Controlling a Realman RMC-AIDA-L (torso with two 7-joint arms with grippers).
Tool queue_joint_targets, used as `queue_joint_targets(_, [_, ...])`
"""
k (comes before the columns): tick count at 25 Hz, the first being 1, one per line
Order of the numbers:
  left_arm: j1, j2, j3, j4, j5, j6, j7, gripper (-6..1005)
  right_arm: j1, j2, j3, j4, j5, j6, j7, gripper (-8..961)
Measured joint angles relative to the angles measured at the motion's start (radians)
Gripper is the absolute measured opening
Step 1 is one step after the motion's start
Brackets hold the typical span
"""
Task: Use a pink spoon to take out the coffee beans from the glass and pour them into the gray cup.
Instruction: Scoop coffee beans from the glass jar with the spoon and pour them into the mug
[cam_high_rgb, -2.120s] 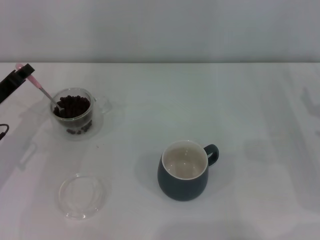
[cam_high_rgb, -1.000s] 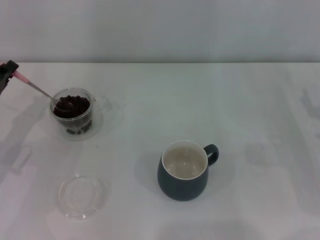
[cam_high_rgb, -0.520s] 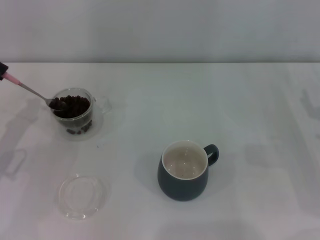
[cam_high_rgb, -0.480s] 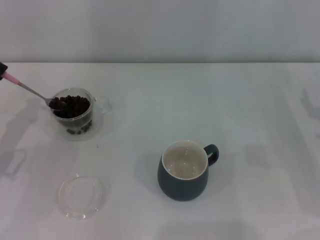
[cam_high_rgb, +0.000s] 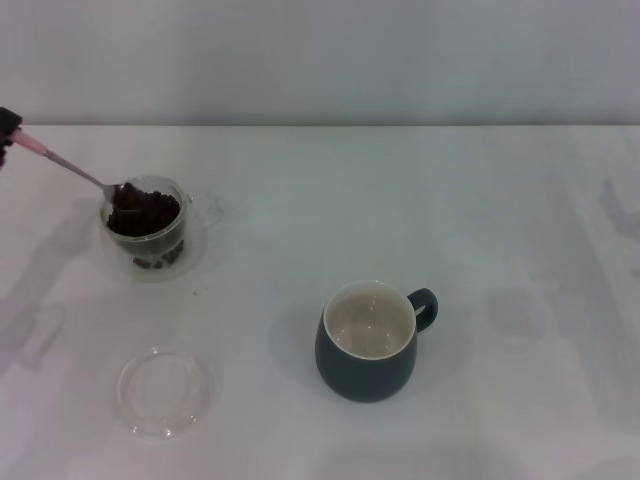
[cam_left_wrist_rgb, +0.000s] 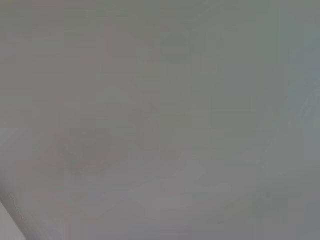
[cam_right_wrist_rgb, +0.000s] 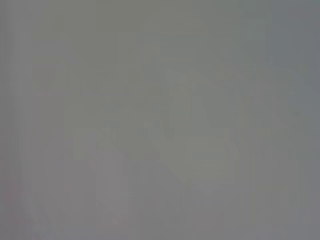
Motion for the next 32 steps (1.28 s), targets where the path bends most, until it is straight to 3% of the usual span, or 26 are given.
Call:
queue_joint_targets(14, [-0.056,-0.014,0.031,-0.149,0.024,-0.167,-0.015,135,-0.001,0.000,-0.034,-0.003,-0.002,0.032,0.000,874])
queue_joint_targets(19, [-0.087,-0.019,0.099,-0.157,0.025,-0.168,-0.013,135,-0.005,0.000,-0.049,-0.003,-0.002,0.047,0.000,874])
queue_joint_targets(32, [-0.249,-0.025,0.324,-0.164,0.024,-0.111,0.037,135,-0.031,0.002,-0.081,0.007,-0.002,0.078,0.009,874])
